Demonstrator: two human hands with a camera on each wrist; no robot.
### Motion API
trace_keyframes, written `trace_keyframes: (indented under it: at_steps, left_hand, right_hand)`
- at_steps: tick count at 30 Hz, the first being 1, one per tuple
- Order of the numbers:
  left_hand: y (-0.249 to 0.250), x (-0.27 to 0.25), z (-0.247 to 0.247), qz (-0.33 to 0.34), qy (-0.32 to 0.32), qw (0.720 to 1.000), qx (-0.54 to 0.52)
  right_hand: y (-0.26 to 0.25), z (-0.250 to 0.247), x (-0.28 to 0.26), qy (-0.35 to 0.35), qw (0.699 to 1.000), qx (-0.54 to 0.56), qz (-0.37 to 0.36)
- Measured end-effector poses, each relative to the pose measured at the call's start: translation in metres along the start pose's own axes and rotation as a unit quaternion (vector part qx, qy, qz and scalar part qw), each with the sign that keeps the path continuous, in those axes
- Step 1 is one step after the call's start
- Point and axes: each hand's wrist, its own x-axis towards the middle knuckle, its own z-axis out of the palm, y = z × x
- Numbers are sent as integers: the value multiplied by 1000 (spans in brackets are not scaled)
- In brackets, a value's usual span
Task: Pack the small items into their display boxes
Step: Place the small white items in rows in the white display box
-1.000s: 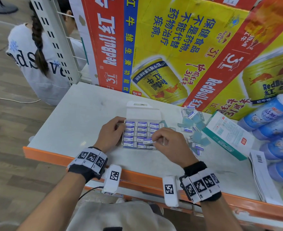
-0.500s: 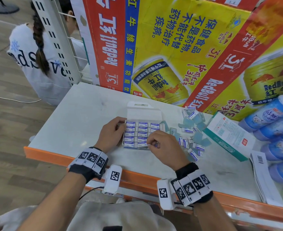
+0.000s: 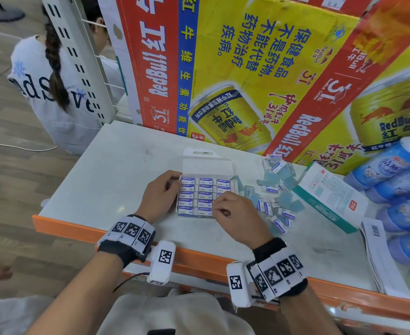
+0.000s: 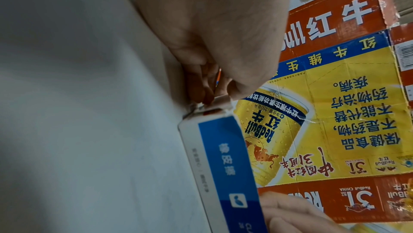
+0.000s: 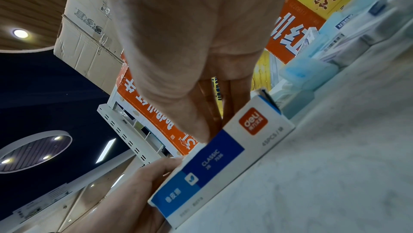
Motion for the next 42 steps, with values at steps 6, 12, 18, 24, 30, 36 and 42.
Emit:
trace_keyframes:
  at_steps: [6,12,18,24,30,36,42]
  left_hand:
    - [-2,1,0,0,-1,1000,10]
    - [-2,1,0,3,-1,1000,15]
    - [-1,0,1,-5,-6,1000,11]
    - [0,-1,1,-5,-8,1000,2]
    - [2,-1,0,-20,-9,1000,0]
    - [3,-3,0,-21,-7,1000,-3]
    - [4,-3,1,-15,-6,1000,8]
  right_hand:
    - [2,2,-1,2,1000,12,2]
    - [6,1,-5,1,999,34,16]
    - [29,-30,-12,135,987,55,64]
    - [69,-58,-30,186,974,0,127]
    - [83,-57,-46,160,974,-16,159]
    - [82,-56,-52,112,977,-45,175]
    - [83,-52,-52,57,975,-115,181]
